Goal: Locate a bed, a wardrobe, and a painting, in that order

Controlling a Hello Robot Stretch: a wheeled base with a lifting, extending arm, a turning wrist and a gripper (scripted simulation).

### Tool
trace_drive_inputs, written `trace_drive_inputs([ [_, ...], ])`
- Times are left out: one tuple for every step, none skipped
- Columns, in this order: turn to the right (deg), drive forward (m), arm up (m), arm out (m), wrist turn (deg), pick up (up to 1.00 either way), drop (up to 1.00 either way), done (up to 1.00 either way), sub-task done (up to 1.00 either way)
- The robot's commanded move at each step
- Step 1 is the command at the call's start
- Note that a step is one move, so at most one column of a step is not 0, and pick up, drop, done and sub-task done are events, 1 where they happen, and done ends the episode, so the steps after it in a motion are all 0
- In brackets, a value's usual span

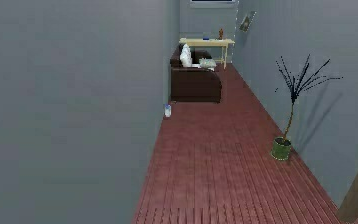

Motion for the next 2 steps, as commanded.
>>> trace_drive_inputs([
  [0.0, 0.50, 0.00, 0.00, 0.0, 0.00, 0.00, 0.00, 0.00],
  [45.0, 0.00, 0.00, 0.00, 0.0, 0.00, 0.00, 0.00, 0.00],
])
